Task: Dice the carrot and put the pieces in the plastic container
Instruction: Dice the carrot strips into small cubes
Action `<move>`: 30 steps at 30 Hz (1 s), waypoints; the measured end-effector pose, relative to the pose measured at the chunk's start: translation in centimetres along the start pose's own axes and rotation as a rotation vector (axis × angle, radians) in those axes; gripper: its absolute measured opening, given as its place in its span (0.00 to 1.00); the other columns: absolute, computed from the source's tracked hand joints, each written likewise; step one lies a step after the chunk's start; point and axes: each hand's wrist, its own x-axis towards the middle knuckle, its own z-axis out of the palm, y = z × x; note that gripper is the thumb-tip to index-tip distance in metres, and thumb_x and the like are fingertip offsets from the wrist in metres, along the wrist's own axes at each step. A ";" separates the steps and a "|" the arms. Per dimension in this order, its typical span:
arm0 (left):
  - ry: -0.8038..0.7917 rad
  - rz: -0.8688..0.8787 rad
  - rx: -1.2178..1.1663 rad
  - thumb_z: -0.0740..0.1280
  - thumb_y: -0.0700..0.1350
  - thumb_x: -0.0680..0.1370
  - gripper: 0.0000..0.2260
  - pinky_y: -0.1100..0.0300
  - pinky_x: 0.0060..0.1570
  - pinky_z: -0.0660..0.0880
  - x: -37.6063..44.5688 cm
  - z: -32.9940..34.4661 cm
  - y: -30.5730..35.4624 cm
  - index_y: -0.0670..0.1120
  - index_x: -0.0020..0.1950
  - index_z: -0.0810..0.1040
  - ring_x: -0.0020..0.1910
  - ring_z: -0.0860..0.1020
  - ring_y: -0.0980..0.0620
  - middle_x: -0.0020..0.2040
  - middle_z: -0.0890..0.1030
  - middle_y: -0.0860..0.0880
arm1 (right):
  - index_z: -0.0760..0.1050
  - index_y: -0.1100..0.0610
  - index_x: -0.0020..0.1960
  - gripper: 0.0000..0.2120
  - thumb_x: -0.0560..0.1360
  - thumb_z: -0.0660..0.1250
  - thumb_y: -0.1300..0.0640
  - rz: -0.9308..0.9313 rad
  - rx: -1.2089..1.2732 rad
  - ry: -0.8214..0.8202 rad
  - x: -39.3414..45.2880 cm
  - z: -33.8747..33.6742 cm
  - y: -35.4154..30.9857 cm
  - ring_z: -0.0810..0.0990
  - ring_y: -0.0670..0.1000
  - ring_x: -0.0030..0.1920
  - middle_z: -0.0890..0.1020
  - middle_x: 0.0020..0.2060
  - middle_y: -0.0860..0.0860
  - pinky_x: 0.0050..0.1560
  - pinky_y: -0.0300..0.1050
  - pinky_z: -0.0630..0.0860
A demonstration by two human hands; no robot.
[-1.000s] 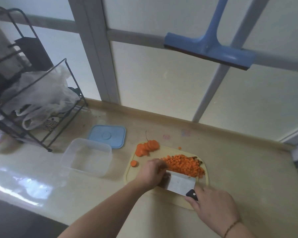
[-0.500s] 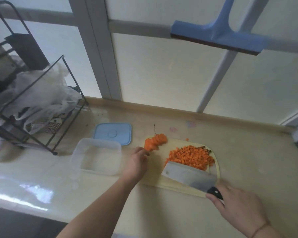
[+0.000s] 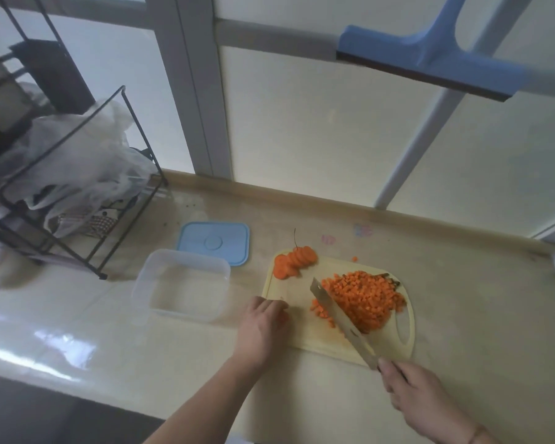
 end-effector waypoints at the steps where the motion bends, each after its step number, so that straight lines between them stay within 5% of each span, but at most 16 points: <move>1: 0.045 -0.003 0.003 0.74 0.46 0.72 0.07 0.60 0.47 0.74 -0.7 0.2 0.1 0.48 0.49 0.84 0.46 0.78 0.45 0.44 0.84 0.55 | 0.68 0.55 0.32 0.22 0.79 0.60 0.43 0.049 0.055 -0.068 0.3 0.5 -0.1 0.66 0.48 0.22 0.69 0.21 0.49 0.25 0.40 0.63; 7: 0.170 -0.064 -0.009 0.66 0.55 0.74 0.09 0.62 0.52 0.62 -3.3 1.6 0.9 0.57 0.53 0.76 0.53 0.72 0.51 0.51 0.81 0.60 | 0.69 0.53 0.32 0.23 0.78 0.58 0.39 0.102 0.107 -0.268 3.5 1.7 0.8 0.64 0.50 0.24 0.68 0.23 0.50 0.25 0.38 0.59; 13: 0.215 -0.136 -0.009 0.67 0.57 0.76 0.10 0.58 0.55 0.62 -4.2 3.1 2.7 0.57 0.54 0.77 0.55 0.71 0.53 0.52 0.80 0.60 | 0.69 0.58 0.34 0.25 0.72 0.58 0.35 0.174 0.219 -0.307 6.5 -0.6 2.3 0.61 0.48 0.20 0.66 0.22 0.53 0.25 0.34 0.56; 18: 0.317 -0.089 0.088 0.70 0.54 0.76 0.09 0.50 0.58 0.64 -4.8 4.7 3.9 0.55 0.55 0.80 0.57 0.72 0.49 0.54 0.80 0.57 | 0.67 0.57 0.37 0.23 0.77 0.56 0.38 0.162 0.287 -0.439 7.0 -1.2 2.3 0.58 0.46 0.21 0.64 0.23 0.51 0.26 0.35 0.55; 23: 0.325 0.082 0.109 0.76 0.47 0.73 0.11 0.48 0.57 0.67 -4.0 6.3 6.5 0.52 0.54 0.82 0.56 0.73 0.46 0.53 0.80 0.55 | 0.67 0.59 0.39 0.25 0.67 0.59 0.35 0.157 0.416 -0.429 6.7 -1.6 1.8 0.57 0.45 0.20 0.63 0.24 0.53 0.26 0.34 0.54; 30: 0.493 -0.065 0.067 0.71 0.49 0.75 0.04 0.47 0.53 0.65 0.2 8.2 9.7 0.54 0.49 0.82 0.53 0.75 0.46 0.49 0.82 0.58 | 0.66 0.60 0.39 0.24 0.69 0.58 0.38 0.119 0.503 -0.414 6.7 -2.8 2.1 0.57 0.45 0.19 0.62 0.23 0.54 0.25 0.34 0.54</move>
